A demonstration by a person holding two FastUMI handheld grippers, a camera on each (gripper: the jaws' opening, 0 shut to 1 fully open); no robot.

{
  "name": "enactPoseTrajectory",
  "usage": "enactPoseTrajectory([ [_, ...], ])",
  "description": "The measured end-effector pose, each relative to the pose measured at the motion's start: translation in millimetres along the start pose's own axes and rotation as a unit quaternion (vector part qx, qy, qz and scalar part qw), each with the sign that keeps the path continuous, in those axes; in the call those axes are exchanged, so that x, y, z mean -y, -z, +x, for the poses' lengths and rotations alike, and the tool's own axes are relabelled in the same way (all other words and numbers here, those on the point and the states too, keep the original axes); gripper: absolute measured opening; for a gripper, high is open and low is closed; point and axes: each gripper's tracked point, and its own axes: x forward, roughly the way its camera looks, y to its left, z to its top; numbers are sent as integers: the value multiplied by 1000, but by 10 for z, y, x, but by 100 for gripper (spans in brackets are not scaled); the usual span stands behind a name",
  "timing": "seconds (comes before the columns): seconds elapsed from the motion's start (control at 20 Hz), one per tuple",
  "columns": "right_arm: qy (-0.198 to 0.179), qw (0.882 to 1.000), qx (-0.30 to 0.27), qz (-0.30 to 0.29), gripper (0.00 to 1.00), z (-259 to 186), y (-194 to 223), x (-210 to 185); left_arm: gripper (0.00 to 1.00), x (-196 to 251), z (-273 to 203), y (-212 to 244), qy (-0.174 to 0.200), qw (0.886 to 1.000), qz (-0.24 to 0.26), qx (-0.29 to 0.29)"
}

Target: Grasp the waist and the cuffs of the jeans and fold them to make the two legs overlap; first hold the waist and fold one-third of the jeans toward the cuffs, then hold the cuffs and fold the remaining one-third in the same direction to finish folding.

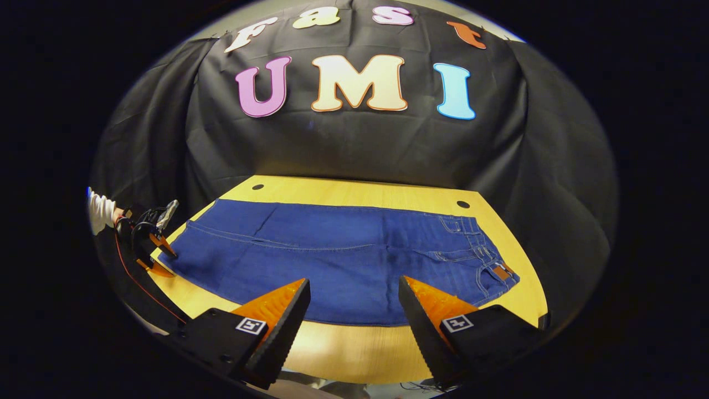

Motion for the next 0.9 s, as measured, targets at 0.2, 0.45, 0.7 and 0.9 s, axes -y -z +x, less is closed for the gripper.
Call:
enactPoseTrajectory([
  [0.2,-10,1000,-7,15,99,64,31,-65,92,-17,24,-25,0,1000,21,-3],
  [0.45,-30,999,-13,15,99,142,25,-233,80,-53,20,-65,-4,1000,9,1],
  [0.7,-32,999,-8,21,99,177,-29,-246,25,-121,26,-109,-22,999,22,22],
  [0.9,-29,999,-8,21,99,178,-38,-203,1,-135,7,-140,-22,1000,6,3],
])
